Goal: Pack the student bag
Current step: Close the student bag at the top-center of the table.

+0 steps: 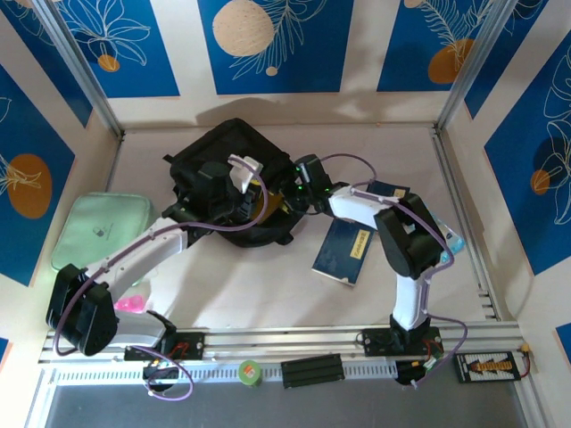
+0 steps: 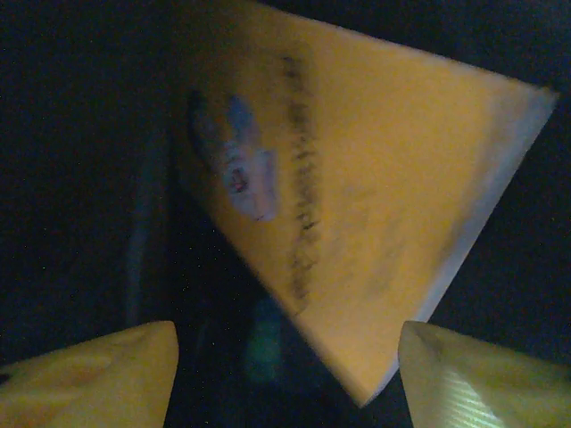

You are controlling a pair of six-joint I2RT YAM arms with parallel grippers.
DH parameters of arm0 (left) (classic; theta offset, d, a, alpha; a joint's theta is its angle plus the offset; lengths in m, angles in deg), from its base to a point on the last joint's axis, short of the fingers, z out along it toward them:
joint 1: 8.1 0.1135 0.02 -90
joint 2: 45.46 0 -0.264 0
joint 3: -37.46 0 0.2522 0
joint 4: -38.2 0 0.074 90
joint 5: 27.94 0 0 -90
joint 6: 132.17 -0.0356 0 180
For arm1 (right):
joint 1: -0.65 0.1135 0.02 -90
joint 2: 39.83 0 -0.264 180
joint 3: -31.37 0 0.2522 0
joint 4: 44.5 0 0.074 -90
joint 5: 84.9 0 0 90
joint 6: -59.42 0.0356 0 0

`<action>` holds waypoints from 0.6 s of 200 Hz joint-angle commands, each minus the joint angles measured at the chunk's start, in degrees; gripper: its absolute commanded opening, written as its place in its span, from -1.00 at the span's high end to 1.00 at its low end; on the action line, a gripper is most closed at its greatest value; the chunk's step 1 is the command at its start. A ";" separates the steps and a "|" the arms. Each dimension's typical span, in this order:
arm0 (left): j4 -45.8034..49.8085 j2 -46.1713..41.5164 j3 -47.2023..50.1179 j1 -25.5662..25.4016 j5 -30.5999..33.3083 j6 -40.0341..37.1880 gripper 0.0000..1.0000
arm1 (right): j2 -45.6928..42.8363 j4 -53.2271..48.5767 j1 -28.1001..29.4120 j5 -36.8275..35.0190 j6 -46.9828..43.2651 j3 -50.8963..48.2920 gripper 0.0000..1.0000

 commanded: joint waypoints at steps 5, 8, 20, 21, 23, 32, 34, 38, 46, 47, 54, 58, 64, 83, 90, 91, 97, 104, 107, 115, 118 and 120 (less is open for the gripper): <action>-2.69 0.52 1.21 0.53 0.27 0.45 1.00 | -6.98 -4.69 -0.37 -1.67 -3.93 -3.12 -0.34; -2.51 0.51 1.32 0.56 0.45 0.45 1.00 | -7.80 -5.07 -0.47 -2.05 -4.41 -3.59 -0.34; -1.40 -0.09 1.77 0.61 1.45 0.03 1.00 | -11.29 -7.43 -0.99 -4.21 -6.50 -5.43 -0.34; -1.27 -0.15 1.85 0.63 1.53 -0.07 1.00 | -11.61 -7.70 -1.10 -4.48 -6.67 -5.59 -0.34; -1.05 -0.29 1.96 0.58 1.84 -0.21 1.00 | -12.17 -8.17 -1.22 -4.96 -6.97 -5.95 -0.34; 0.28 -1.23 2.68 0.82 2.93 -0.84 1.00 | -15.04 -10.70 -1.99 -6.79 -8.57 -7.66 -0.34; 0.63 -1.42 2.83 0.83 3.17 -0.93 1.00 | -15.67 -11.18 -2.21 -7.26 -8.94 -8.03 -0.34; 1.18 -1.98 3.17 0.99 3.57 -1.08 1.00 | -16.97 -12.23 -2.69 -8.09 -9.69 -8.72 -0.34; 2.69 -3.22 4.00 1.33 3.98 -1.17 1.00 | -19.45 -14.47 -3.76 -9.72 -10.81 -10.61 -0.34; 2.89 -3.44 4.11 1.39 3.98 -1.20 1.00 | -19.68 -14.69 -3.93 -9.87 -10.93 -10.86 -0.34; 4.20 -4.72 4.90 1.87 3.83 -1.22 1.00 | -21.71 -16.48 -4.99 -10.95 -11.76 -12.55 -0.34; 4.99 -5.49 5.43 2.13 3.48 -1.22 1.00 | -22.78 -17.35 -5.65 -11.48 -12.42 -13.54 -0.35; 6.37 -6.69 6.06 2.23 2.92 -1.22 1.00 | -24.17 -18.61 -6.56 -12.21 -13.33 -14.95 -0.35; 9.32 -10.19 7.70 2.37 1.64 -0.18 0.41 | -26.69 -21.77 -9.55 -14.32 -15.45 -19.15 -0.37; 10.14 -11.18 7.78 2.35 0.81 0.39 0.04 | -27.07 -22.47 -10.97 -14.01 -15.83 -20.46 -0.37; 10.26 -11.33 7.76 2.38 0.68 0.46 0.00 | -27.10 -22.56 -11.14 -13.95 -15.86 -20.62 -0.37; 11.18 -11.94 7.40 2.32 0.34 1.33 -0.17 | -27.28 -22.88 -12.27 -13.60 -16.04 -21.56 -0.37; 12.27 -12.41 6.80 2.32 -0.39 2.16 -0.28 | -27.67 -23.28 -13.31 -13.61 -16.22 -22.65 -0.36; 12.80 -12.52 6.50 2.33 -0.72 2.48 -0.32 | -27.86 -23.47 -13.66 -13.90 -16.29 -22.97 -0.36; 14.33 -12.70 5.30 2.23 -1.75 3.43 -0.41 | -28.32 -23.79 -14.40 -14.38 -16.56 -23.81 -0.37; 14.87 -12.64 4.75 2.31 -2.18 3.99 -0.43 | -28.55 -23.86 -14.69 -14.52 -16.79 -24.07 -0.36; 15.22 -12.58 4.44 2.25 -2.45 4.17 -0.45 | -28.60 -23.92 -14.92 -14.55 -16.88 -24.20 -0.37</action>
